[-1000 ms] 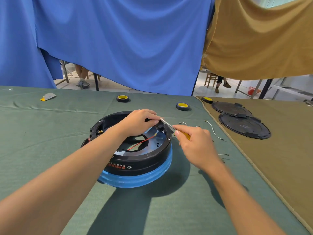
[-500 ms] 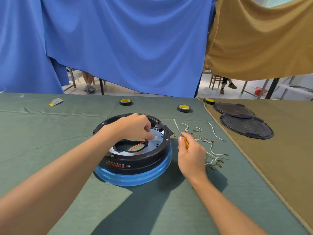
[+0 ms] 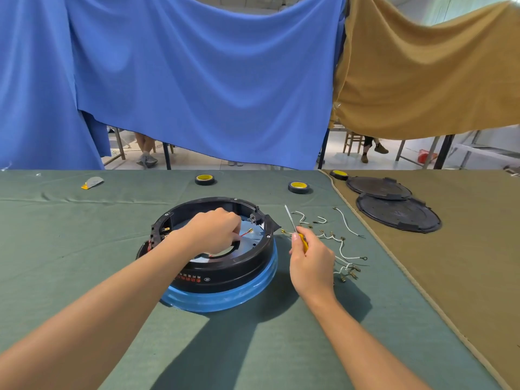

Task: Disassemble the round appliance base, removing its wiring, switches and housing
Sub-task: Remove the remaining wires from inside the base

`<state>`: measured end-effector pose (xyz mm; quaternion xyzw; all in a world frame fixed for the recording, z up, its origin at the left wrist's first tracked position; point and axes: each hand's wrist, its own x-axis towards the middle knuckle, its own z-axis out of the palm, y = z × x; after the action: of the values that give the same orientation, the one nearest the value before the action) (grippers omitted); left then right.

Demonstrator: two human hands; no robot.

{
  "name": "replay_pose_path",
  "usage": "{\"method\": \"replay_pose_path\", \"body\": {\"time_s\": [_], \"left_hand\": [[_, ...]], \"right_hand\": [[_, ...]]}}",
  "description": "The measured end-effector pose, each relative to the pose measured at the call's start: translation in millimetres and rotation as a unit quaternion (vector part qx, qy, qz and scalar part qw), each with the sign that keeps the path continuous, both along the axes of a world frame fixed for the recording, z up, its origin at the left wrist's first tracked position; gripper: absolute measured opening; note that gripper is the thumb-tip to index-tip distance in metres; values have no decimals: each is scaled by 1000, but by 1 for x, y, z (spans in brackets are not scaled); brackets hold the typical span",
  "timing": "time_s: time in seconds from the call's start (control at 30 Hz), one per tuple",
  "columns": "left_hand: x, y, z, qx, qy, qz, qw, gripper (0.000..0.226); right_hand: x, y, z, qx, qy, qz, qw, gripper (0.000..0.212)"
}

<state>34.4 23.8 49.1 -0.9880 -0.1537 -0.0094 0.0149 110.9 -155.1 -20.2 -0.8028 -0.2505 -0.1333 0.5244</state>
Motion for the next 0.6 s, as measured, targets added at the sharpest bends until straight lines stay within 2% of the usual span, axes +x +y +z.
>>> {"method": "replay_pose_path", "body": {"time_s": [0.17,0.27,0.33,0.43,0.6], "left_hand": [[-8,-3,14,141,-25,-98,985,17],[-12,-7,27,151,-30,-100,983,15],[-12,-12,35,110,-57,-74,990,13],[-10,-23,46,-18,-118,-31,992,13],[-2,-54,65,-209,-241,-20,948,20]], "right_hand": [[1,0,0,7,-2,-5,1000,30],[0,0,1,25,-1,-2,1000,30],[-1,-2,5,53,-3,0,999,27],[2,-7,17,128,19,4,992,16],[10,-23,50,209,70,65,973,11]]}}
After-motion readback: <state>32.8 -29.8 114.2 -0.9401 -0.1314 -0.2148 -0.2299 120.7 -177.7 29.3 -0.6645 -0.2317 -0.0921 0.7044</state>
